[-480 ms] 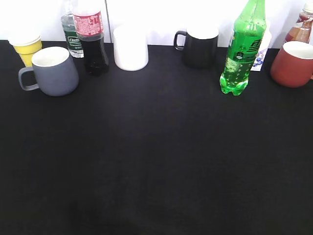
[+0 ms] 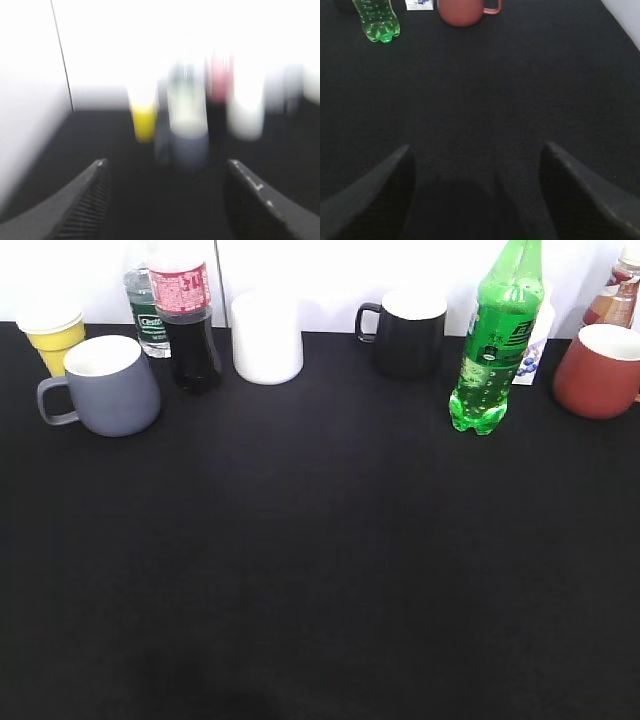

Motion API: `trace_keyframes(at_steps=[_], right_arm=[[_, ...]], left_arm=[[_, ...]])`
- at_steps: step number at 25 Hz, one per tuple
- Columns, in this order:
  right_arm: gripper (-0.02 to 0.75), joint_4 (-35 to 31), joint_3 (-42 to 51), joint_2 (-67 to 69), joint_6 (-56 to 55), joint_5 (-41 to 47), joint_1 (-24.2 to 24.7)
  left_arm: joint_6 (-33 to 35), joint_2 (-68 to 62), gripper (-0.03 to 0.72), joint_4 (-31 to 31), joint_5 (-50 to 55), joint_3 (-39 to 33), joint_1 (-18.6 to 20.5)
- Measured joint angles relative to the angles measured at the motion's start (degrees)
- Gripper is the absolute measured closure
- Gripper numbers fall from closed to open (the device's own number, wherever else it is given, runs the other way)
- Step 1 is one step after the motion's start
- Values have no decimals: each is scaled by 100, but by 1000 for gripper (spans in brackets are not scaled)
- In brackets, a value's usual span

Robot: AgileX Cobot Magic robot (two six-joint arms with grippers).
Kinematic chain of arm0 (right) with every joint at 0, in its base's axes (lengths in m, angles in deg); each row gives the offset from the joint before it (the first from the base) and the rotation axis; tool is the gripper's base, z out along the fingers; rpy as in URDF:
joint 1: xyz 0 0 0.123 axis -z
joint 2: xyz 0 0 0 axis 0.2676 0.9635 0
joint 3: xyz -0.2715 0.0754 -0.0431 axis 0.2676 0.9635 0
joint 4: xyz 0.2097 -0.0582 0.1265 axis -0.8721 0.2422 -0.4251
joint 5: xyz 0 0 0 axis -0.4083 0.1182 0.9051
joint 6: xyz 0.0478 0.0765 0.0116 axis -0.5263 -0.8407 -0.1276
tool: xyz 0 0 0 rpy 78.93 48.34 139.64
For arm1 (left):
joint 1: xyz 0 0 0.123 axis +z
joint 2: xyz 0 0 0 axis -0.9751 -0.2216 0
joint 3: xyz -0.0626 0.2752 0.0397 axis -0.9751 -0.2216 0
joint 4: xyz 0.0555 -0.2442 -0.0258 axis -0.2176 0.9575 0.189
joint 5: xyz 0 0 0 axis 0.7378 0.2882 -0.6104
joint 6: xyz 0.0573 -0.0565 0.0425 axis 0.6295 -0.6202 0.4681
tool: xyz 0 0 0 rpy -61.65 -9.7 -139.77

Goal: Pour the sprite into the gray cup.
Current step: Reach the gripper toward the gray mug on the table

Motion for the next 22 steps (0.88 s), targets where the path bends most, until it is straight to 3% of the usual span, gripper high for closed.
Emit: trace_keyframes(at_steps=[5,11,14,17,22], right_arm=[[152,0,0,0,0,0,0],[152,0,0,0,0,0,0],[152,0,0,0,0,0,0],[152,0,0,0,0,0,0],[152,0,0,0,0,0,0]], left_arm=[[0,-2280,207,136,-3658,-1422,0],[-67,-6907,209,-302,-7522,-1511,-77],[-320,-8408,209,-449,-8417,-1165,-124],[-419,-9468,209,-1001,-8775,-633,-124],[-476,-10603,238,-743,-8921,354,-124]])
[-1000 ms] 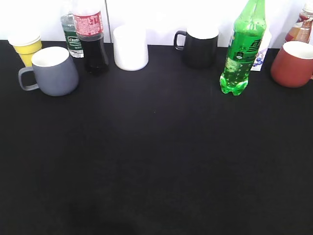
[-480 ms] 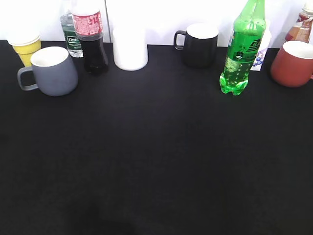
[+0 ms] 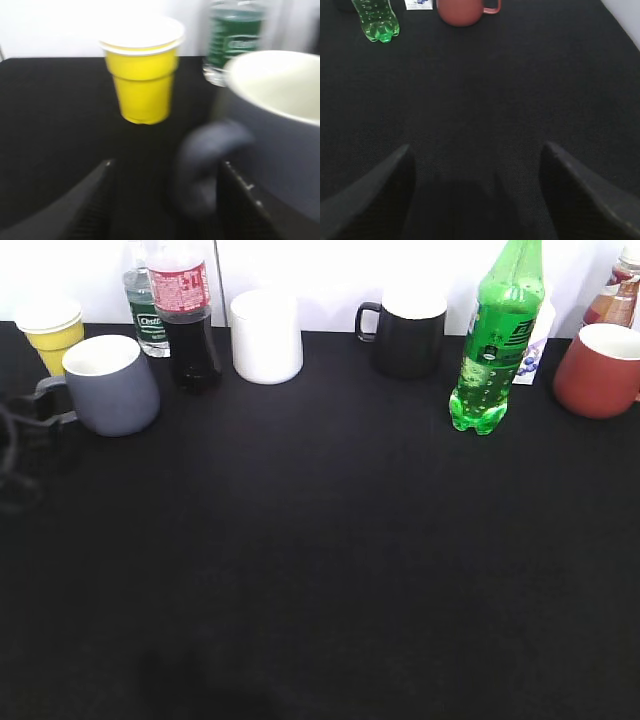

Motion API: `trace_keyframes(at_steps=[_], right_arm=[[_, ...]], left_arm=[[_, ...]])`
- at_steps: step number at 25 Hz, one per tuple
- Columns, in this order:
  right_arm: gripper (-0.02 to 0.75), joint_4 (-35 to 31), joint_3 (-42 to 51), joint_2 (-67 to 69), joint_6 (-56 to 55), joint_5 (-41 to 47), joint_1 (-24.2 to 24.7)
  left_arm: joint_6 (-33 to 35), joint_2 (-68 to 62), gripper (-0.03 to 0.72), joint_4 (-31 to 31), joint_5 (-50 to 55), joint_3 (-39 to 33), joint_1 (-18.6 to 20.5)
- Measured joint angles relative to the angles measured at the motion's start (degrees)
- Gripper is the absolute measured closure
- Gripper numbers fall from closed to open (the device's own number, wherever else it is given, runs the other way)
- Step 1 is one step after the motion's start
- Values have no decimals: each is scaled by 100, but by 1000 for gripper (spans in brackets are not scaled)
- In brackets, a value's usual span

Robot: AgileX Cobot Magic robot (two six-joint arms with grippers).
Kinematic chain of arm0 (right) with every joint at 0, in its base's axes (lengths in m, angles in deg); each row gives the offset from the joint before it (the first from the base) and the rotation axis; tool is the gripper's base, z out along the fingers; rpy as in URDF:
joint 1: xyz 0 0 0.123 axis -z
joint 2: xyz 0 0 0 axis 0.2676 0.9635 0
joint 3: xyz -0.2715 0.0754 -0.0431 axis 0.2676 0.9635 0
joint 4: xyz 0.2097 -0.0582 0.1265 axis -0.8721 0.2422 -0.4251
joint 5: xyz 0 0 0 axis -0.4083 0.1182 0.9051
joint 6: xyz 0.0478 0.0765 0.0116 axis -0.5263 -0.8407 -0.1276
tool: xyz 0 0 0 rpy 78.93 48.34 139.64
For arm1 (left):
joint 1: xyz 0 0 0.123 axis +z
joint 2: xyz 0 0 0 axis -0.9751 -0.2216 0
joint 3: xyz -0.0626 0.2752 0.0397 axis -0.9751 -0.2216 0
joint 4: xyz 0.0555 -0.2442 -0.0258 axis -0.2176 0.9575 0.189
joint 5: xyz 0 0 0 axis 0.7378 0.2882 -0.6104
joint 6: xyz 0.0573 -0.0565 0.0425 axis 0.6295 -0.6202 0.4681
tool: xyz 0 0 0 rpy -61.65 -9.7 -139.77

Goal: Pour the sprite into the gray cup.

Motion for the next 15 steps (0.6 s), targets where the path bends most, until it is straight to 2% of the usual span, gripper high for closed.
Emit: trace_keyframes(at_steps=[2,5,6,7,8,12,15], right_arm=[[152,0,0,0,0,0,0],[152,0,0,0,0,0,0],[152,0,0,0,0,0,0],[152,0,0,0,0,0,0],[152,0,0,0,0,0,0],[152,0,0,0,0,0,0],[152,0,0,0,0,0,0]], left_arm=[[0,-461,327,36,-5,441,-5],[-2,-1127,391,36,-244,1105,-10],[-7,-1250,454,30,-417,1215,-10],[-7,-1308,579,-38,-546,1223,-10],[3,-1332,605,-112,-627,1223,-11],[28,-1297,606,-471,-827,1150,-6],[39,-592,606,-476,-990,570,-11]])
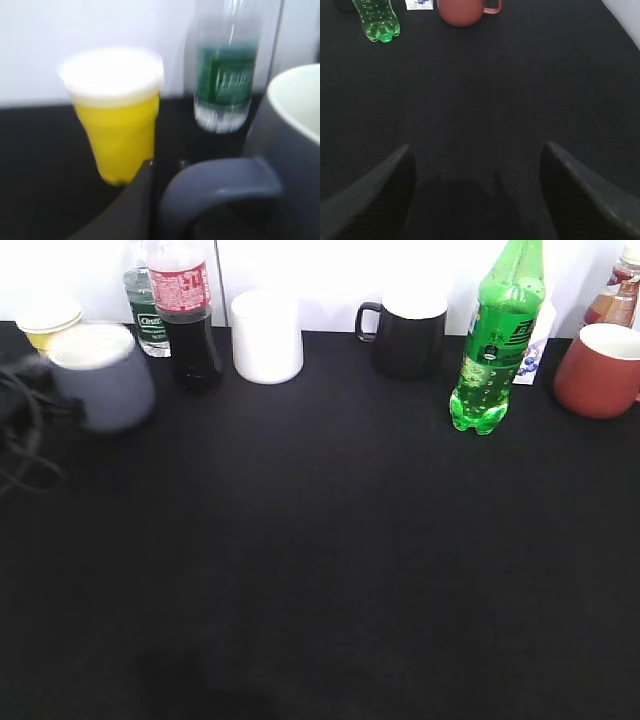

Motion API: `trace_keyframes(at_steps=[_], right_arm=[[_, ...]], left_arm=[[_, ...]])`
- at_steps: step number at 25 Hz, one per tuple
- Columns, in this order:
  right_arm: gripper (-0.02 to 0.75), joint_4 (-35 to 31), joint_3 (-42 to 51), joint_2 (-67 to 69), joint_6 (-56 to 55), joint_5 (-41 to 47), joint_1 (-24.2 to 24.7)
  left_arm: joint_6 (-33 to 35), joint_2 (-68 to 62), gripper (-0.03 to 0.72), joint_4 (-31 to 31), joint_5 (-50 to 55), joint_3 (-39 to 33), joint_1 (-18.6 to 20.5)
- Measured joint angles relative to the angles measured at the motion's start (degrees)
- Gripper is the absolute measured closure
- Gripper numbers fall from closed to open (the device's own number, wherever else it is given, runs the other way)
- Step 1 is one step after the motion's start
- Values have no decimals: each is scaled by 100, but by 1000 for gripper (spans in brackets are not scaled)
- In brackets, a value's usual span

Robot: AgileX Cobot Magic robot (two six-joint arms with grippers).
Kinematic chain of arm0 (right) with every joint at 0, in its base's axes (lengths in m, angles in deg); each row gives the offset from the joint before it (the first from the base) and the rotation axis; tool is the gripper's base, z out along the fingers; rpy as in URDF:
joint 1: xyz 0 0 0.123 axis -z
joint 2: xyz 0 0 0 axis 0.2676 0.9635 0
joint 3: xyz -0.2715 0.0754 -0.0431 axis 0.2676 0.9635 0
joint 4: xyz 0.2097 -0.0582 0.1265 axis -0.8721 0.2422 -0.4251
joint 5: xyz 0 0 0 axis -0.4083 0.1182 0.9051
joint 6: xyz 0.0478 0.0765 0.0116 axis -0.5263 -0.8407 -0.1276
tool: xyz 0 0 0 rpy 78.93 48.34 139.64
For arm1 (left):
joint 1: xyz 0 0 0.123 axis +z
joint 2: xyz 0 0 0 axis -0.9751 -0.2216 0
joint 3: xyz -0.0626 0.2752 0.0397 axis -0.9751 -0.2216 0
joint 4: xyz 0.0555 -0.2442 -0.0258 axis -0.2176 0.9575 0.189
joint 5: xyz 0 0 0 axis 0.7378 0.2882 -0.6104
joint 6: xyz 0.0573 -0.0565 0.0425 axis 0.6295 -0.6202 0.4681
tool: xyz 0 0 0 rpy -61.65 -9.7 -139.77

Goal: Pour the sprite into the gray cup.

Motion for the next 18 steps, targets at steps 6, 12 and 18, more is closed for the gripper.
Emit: trace_keyframes(at_steps=[6,12,18], right_arm=[[152,-83,-48,26,0,-89,0],[152,-298,698,2210,0,-4785,0],[152,-373,1186,5831,-19,-8803,-25]], left_arm=[[-439,1755,607,-735,10,-1256,-62],[-513,1914,607,-469,331,-1314,-1510],[-513,1914,608,-423,562,-1314,-1623]])
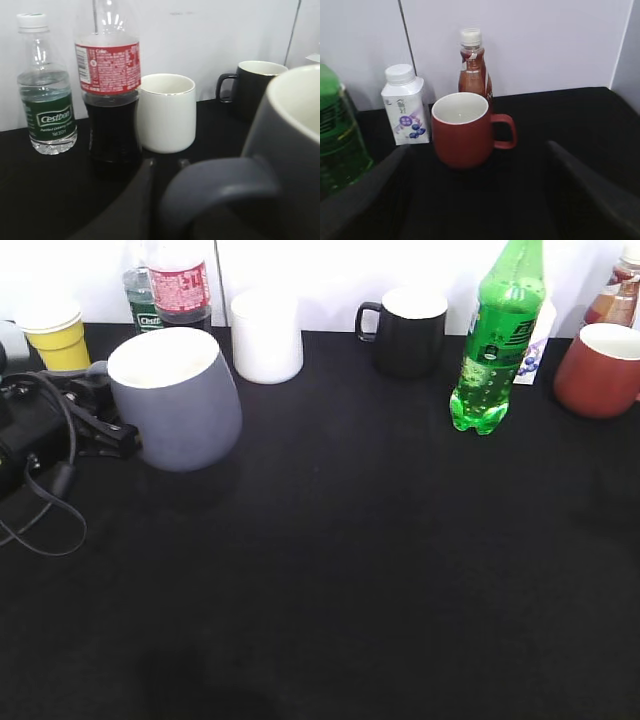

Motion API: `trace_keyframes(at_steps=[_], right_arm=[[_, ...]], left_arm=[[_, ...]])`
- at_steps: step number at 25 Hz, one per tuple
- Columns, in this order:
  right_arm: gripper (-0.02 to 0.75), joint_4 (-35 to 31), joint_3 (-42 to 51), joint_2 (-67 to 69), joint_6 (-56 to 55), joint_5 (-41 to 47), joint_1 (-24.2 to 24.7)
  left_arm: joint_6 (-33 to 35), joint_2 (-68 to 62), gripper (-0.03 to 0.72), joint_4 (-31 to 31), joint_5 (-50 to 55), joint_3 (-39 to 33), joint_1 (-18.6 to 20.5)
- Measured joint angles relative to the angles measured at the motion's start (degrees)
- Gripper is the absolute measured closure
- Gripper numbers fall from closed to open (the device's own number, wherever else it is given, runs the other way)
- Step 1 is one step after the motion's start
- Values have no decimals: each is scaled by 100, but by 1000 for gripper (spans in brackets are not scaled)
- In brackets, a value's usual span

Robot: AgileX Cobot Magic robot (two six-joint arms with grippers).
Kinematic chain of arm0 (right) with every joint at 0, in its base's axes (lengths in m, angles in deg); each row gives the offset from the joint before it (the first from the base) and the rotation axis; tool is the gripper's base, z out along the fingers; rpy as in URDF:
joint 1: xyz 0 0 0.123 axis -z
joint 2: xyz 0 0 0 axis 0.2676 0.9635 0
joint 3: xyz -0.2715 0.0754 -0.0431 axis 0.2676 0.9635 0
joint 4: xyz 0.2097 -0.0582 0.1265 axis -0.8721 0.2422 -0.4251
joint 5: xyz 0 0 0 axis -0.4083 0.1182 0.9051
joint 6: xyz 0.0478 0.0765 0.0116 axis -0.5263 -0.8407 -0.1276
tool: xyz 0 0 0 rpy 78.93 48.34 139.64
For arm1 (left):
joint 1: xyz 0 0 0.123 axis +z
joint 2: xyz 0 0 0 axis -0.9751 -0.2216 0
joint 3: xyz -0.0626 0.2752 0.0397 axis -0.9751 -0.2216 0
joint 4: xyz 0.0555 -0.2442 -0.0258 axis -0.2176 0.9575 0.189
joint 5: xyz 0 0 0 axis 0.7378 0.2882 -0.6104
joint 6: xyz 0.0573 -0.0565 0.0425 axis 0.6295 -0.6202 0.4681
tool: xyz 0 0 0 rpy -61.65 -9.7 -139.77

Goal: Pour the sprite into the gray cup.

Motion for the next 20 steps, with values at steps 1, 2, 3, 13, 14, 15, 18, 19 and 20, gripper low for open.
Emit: trace_keyframes(at_steps=[1,2,3,13,14,15,18,19,20], right_arm=[[152,5,0,443,-32,-450,-142],[152,-18,0,947,-44,-903,-438],[152,-194,0,1429,-35,-1298,-841],[66,-986,-1601,4777,274,-3341,-2562],[65,-986,-1781,4931,274,-3358,-2562],[66,-986,-1960,5074,274,-3384,-2562],[66,-1117,-2432,5474,274,-3414,-2562],[66,-1187,-2609,5665,269,-3419,-2562],[66,-1199,-2808,5845,269,-3429,-2562]], left_arm=[[0,0,608,7,0,0,0],[0,0,608,7,4,0,0],[0,-7,608,7,4,0,0],[0,-44,608,14,44,0,0],[0,-44,608,14,44,0,0],[0,-44,608,14,44,0,0],[0,-44,608,14,44,0,0],[0,-44,608,14,44,0,0],[0,-44,608,14,44,0,0]])
